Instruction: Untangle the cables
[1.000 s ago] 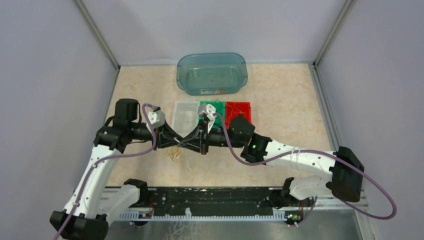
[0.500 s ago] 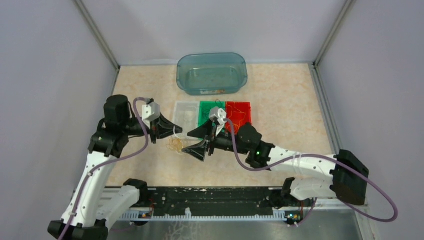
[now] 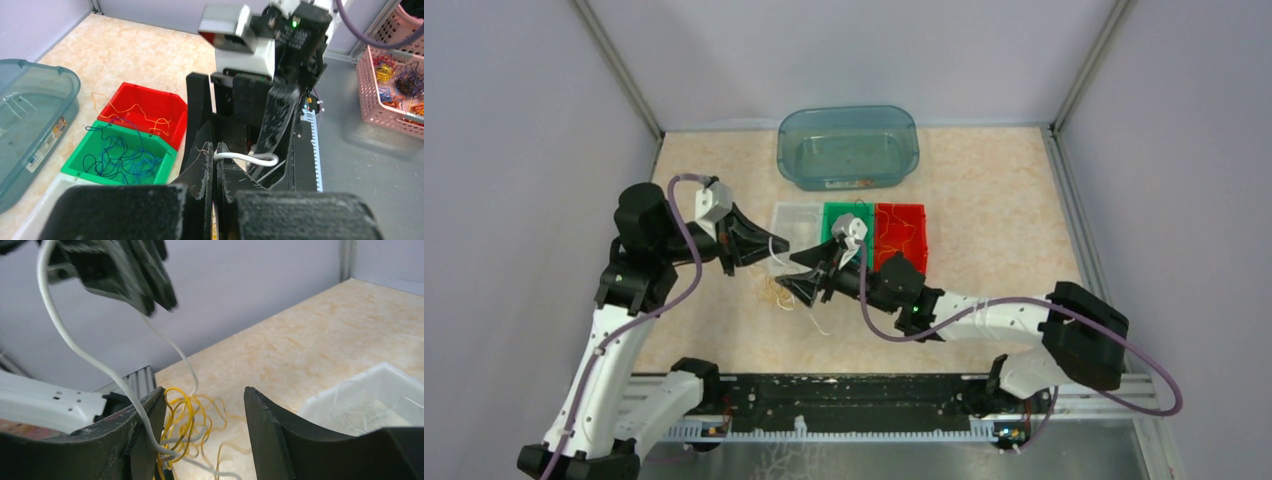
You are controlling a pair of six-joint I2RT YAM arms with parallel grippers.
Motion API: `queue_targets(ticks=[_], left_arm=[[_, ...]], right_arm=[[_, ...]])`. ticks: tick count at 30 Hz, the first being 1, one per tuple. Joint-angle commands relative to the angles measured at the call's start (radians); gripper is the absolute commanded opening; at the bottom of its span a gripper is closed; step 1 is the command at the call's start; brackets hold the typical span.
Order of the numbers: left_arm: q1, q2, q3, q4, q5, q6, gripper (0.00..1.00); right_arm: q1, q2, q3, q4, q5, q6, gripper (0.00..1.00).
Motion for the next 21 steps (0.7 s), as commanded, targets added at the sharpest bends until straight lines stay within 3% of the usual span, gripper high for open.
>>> queue_targets(ticks=[1,13,21], left_arm=[[-0.005,-0.006,0.061,0.064,-0.01,-0.103,0.0],[-0.005,-0.009,0.156,0.122,-0.033,-0.266,0.0],[-0.005,-0.005,0.198,0.106,-0.077,-0.274,0.0]], right_arm=[[0.036,0.021,0.0,0.083,0.261,-0.098,0.58],[0.059,0.072,-0.114,0.168,0.393,-0.143,0.6],[0.074,0.013,-0.186,0.214,0.459,-0.131,0.6]])
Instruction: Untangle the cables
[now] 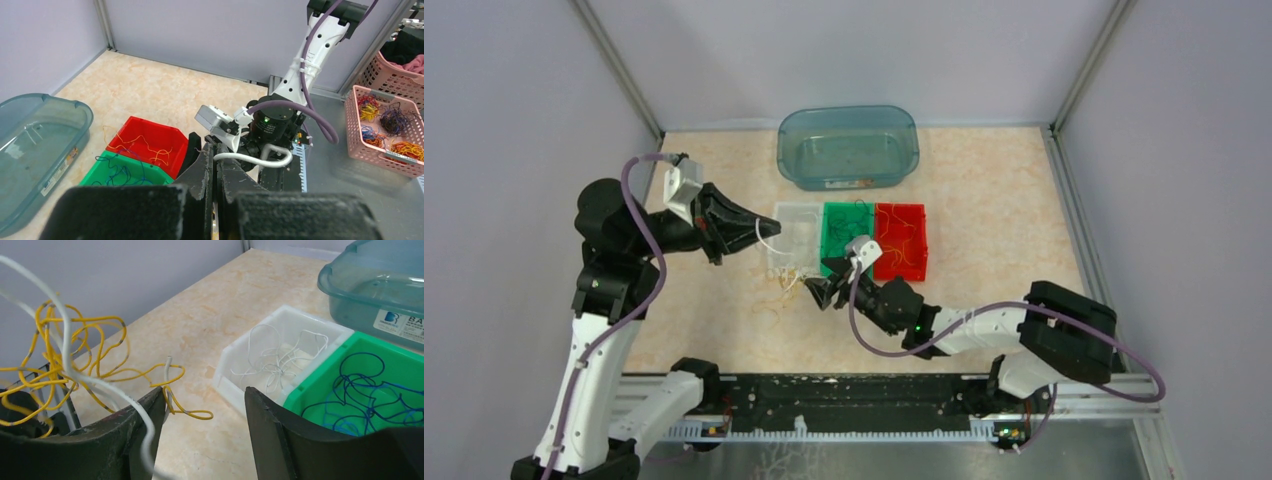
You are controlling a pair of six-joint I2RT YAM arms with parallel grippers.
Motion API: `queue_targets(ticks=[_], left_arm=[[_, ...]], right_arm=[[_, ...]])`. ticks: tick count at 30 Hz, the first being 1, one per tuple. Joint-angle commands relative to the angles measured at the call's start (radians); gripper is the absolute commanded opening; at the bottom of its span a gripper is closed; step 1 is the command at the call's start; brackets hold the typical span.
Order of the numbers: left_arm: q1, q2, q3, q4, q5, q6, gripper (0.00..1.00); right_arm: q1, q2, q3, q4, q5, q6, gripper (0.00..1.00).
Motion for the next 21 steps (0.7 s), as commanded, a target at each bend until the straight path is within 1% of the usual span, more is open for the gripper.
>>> queue_targets(ticks=[1,5,8,9,11,14,17,19,21], left_arm=[[-0.005,-0.006,0.031,0.005,-0.042,-0.013,0.0],[-0.005,-0.017,0.017,-0.015,-0.072,0.032,0.0],[-0.005,-0.025,-0.001,-0.023,-0.054,0.07,0.0],[-0.005,-0.027,-0.006,-0.023,-0.042,0.079,0.0],[-0.005,-0.031,-0.012,-0.024,-0.022,0.099,0.0],[-0.005,-0.033,-0.006,-0.024,0.006,0.126,0.0],[-0.005,-0.03,-0.002,-0.009,0.057,0.109,0.0],[-0.005,-0.024,-0.005,0.003,0.112,0.079,0.0],[-0.005,-0.017,-0.016,0.021,0.158,0.036,0.0]], right_arm=[[0.02,-0.08,-0.032,0.092,0.049,0.0,0.6],[0.035,-0.191,-0.078,0.075,-0.019,0.003,0.64],[0.033,-0.274,-0.096,0.031,-0.095,0.009,0.68],[0.029,-0.299,-0.088,-0.013,-0.133,0.006,0.69],[0.003,-0.342,-0.059,-0.127,-0.291,0.005,0.72],[-0.023,-0.4,-0.037,-0.295,-0.4,0.001,0.73],[-0.098,-0.481,-0.057,-0.352,-0.496,0.034,0.73],[-0.162,-0.533,-0.067,-0.33,-0.548,0.063,0.74],[-0.235,-0.53,-0.04,-0.29,-0.617,0.101,0.75]])
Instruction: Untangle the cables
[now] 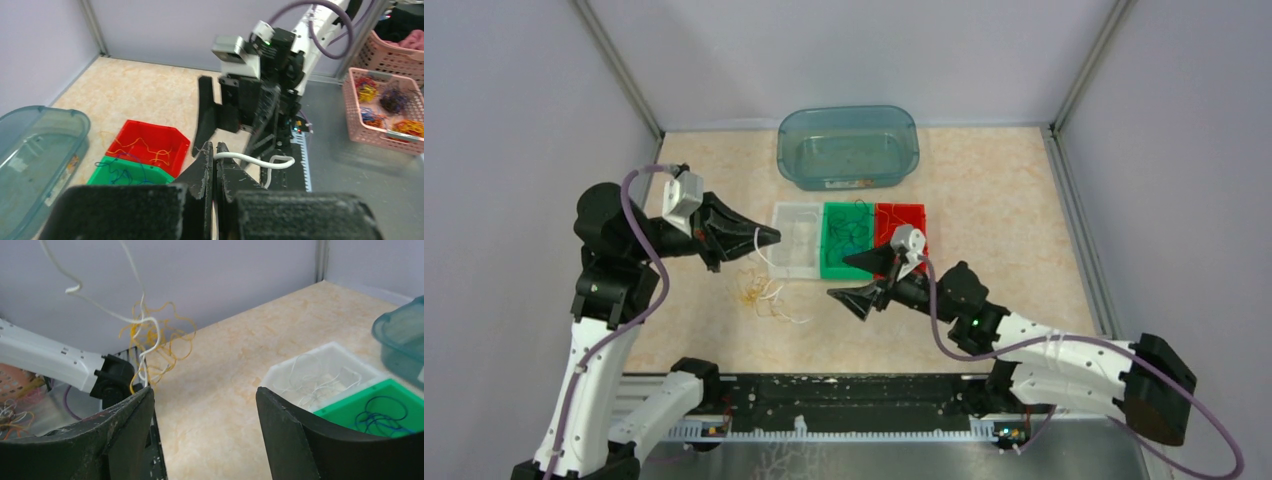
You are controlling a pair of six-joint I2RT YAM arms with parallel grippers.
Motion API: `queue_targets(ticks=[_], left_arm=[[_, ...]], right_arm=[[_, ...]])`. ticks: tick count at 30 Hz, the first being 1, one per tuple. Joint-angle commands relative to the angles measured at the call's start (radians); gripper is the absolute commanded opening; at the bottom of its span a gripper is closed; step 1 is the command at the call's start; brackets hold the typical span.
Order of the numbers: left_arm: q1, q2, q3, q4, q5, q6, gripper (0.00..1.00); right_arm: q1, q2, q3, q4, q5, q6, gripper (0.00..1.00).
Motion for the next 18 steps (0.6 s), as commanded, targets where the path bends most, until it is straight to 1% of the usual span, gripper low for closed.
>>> queue_targets(ticks=[1,4,6,8,10,11,13,18], left_arm=[[-0.005,0.007,-0.018,0.057,0.138,-0.076,0.0],[-0.005,0.008,-0.045,0.107,0.167,-0.124,0.0],[-0.006,0.009,-0.061,0.149,0.184,-0.164,0.0],[-0.006,0.012,-0.077,0.195,0.205,-0.209,0.0],[-0.008,0.017,-0.082,0.207,0.218,-0.228,0.0],[-0.009,0.022,-0.086,0.207,0.217,-0.217,0.0],[-0.011,0.024,-0.084,0.208,0.216,-0.214,0.0],[-0.013,0.033,-0.077,0.212,0.217,-0.212,0.0]], right_arm=[[-0.125,-0.022,0.074,0.045,-0.209,0.079,0.75],[-0.136,0.101,0.211,0.06,-0.309,0.086,0.75],[-0.136,0.181,0.288,0.109,-0.369,0.129,0.74],[-0.137,0.248,0.329,0.21,-0.409,0.193,0.74],[-0.136,0.309,0.368,0.305,-0.443,0.258,0.74],[-0.131,0.384,0.41,0.411,-0.491,0.337,0.73],[-0.117,0.421,0.436,0.446,-0.509,0.356,0.72],[-0.074,0.479,0.484,0.44,-0.56,0.341,0.72]])
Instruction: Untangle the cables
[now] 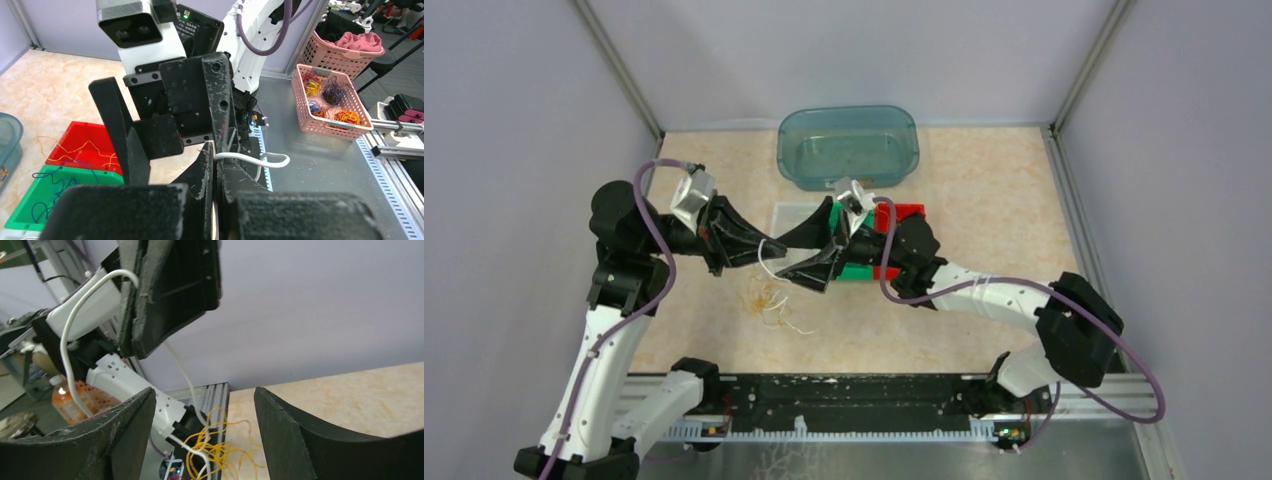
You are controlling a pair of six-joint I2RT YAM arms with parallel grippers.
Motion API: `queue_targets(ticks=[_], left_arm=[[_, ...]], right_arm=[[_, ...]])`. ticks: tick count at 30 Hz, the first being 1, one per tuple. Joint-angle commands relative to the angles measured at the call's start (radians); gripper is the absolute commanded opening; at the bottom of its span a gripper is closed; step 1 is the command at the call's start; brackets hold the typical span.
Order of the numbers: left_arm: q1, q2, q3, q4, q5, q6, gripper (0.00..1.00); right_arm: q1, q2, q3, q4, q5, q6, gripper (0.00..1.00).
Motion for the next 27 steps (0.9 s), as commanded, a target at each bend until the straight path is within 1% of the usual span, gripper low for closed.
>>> queue_targets(ticks=[1,5,10,17,27], left_arm=[[-0.008,0.004,0.008,0.038,0.025,-0.013,0.0],[-0.011,0.005,0.007,0.04,0.019,-0.017,0.0],[-0.011,0.007,0.017,0.054,0.014,-0.036,0.0],[-0.011,0.014,0.056,0.109,0.007,-0.101,0.0],[-0.011,0.025,0.118,0.178,-0.003,-0.183,0.0]], right_arm=[[0.042,0.033,0.078,0.116,-0.084,0.032,0.72],[0.06,0.08,0.104,0.148,-0.082,0.049,0.7],[0.099,0.13,0.149,0.09,-0.062,0.009,0.66],[0.1,0.182,0.084,0.079,0.024,-0.026,0.53],[0.102,0.228,-0.016,0.094,0.077,-0.046,0.41]])
